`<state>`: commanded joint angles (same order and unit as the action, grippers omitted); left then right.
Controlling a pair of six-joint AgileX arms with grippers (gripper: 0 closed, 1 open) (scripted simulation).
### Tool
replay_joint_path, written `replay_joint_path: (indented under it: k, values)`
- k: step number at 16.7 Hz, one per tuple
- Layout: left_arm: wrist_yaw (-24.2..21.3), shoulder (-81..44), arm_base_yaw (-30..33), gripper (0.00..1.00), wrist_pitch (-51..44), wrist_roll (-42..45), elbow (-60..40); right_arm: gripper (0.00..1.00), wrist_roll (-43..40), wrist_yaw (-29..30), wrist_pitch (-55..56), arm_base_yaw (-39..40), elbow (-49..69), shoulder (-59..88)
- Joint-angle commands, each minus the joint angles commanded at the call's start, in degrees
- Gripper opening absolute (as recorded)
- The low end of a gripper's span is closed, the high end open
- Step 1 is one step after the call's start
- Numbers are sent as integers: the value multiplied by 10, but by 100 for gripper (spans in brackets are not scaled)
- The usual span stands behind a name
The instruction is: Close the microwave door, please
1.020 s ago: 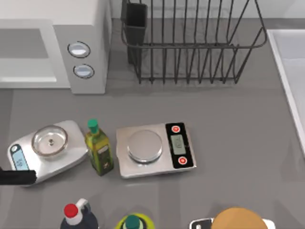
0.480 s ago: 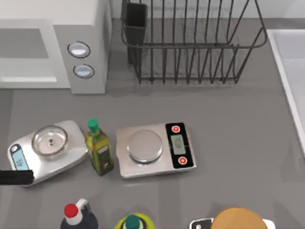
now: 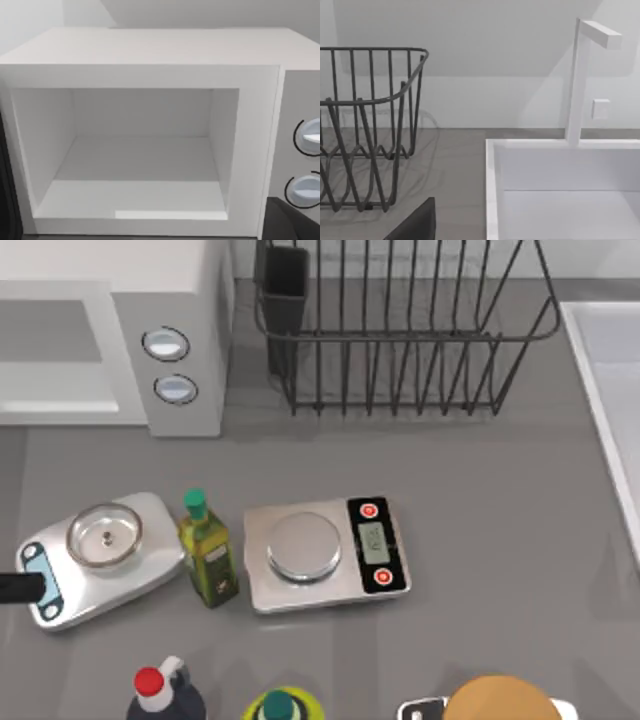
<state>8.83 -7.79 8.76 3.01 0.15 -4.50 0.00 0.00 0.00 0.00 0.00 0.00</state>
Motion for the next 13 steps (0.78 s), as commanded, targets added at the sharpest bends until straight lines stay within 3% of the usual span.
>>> replay_joint_path:
  k: [7, 10, 13]
  values:
    - [-18, -17, -18, 0, -11, 19, -17, 100, 0, 0, 0, 0, 0, 0]
    - [-82, -89, -91, 0, -47, 82, -90, 100, 0, 0, 0, 0, 0, 0]
    - [-170, -212, -204, 0, -103, 172, -203, 100, 0, 0, 0, 0, 0, 0]
